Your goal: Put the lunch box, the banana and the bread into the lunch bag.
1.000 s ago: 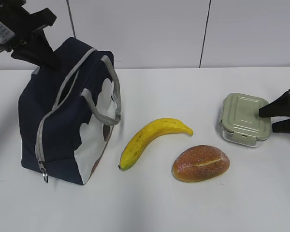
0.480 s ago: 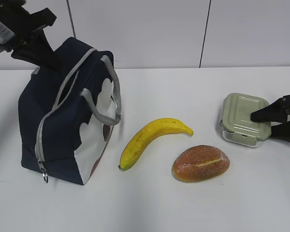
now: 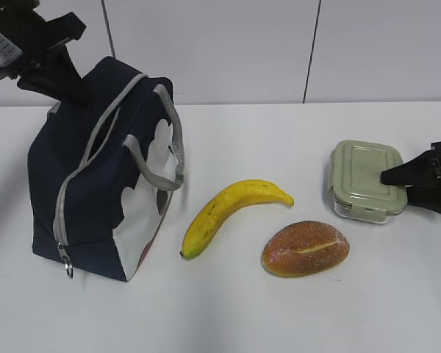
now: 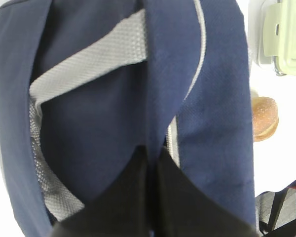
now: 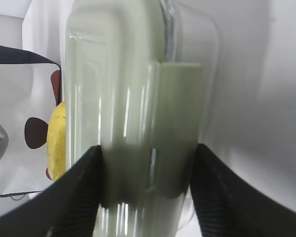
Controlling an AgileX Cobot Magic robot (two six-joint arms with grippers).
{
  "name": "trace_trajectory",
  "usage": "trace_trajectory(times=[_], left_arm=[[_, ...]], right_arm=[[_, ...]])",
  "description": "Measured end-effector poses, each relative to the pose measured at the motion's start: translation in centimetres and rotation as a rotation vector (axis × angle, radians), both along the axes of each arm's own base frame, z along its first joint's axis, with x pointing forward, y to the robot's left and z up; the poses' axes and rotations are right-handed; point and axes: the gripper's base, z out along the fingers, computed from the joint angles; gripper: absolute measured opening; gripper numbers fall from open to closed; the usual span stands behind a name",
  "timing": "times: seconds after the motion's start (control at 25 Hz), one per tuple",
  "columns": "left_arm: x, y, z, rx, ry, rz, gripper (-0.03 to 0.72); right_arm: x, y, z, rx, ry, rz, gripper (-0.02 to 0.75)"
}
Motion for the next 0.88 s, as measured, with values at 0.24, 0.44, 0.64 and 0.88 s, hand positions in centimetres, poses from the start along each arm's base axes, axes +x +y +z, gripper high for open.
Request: trace_trajectory(times=[0.24, 0.44, 0.64, 0.88], left_arm=[[0.0, 0.0, 0.0, 0.0, 0.0, 0.0, -0.002], [0.0, 0.0, 0.0, 0.0, 0.0, 0.0, -0.002], [0.0, 0.0, 0.0, 0.0, 0.0, 0.0, -0.002], [0.0, 0.0, 0.0, 0.0, 0.0, 0.0, -0.002]], right_arm=[[0.03, 0.0, 0.0, 0.002, -0.003, -0.003, 0.393], [0.15, -0.02, 0.01, 0.009, -0.008, -0.015, 0.391], [0.22, -0.04, 0.05, 0.013, -0.011, -0.024, 0.366], [0.77, -0.37, 0.41, -0.004, -0.023, -0.038, 0.364]])
